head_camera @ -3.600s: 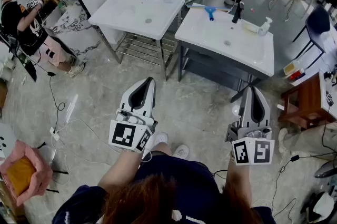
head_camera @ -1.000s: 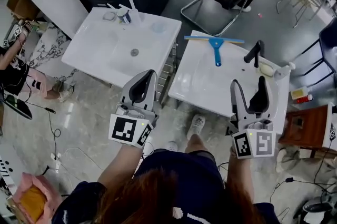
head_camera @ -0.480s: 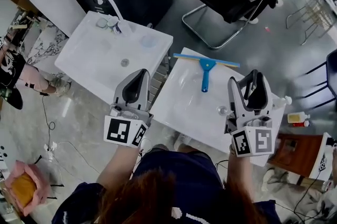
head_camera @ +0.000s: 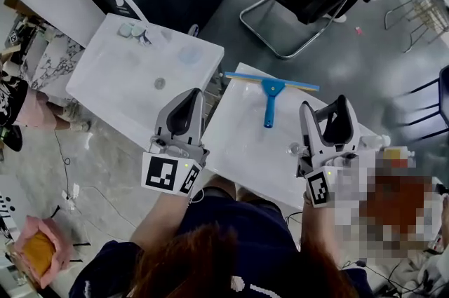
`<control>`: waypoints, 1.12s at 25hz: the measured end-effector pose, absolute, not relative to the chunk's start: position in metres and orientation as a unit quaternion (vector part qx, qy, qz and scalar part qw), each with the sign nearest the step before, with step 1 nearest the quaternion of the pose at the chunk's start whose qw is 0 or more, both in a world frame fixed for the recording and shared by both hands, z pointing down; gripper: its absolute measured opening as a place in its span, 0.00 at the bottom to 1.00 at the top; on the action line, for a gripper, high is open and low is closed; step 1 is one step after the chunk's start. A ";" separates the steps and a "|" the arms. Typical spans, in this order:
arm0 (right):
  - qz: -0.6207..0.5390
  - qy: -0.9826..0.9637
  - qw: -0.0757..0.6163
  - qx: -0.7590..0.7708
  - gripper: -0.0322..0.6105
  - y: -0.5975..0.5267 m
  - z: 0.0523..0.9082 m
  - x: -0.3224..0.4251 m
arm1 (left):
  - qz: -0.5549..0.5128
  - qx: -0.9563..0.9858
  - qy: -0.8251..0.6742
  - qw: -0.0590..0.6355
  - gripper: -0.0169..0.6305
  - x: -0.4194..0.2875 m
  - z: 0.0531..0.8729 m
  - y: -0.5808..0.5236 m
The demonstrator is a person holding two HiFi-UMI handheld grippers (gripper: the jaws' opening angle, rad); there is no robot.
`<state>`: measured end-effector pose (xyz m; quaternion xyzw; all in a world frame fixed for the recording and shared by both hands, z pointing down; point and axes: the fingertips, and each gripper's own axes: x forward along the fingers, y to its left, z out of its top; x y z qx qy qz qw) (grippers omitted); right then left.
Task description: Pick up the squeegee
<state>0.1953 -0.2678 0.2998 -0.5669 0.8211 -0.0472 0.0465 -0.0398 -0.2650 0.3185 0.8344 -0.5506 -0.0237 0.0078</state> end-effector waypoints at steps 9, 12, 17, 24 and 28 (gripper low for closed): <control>-0.088 0.807 0.005 -0.584 0.62 -0.305 0.347 0.185 | -0.016 0.857 -0.515 0.015 0.06 -0.027 0.327 -0.315; -0.103 0.808 -0.011 -0.580 0.62 -0.313 0.367 0.179 | -0.010 0.861 -0.508 0.023 0.06 -0.022 0.339 -0.325; -0.145 0.799 -0.039 -0.583 0.62 -0.327 0.413 0.172 | 0.001 0.866 -0.499 0.038 0.06 -0.017 0.359 -0.335; -0.184 0.778 -0.073 -0.596 0.60 -0.349 0.470 0.166 | 0.018 0.862 -0.503 0.050 0.06 -0.025 0.380 -0.349; -0.220 0.769 -0.107 -0.591 0.60 -0.360 0.513 0.159 | 0.031 0.858 -0.509 0.059 0.06 -0.031 0.392 -0.353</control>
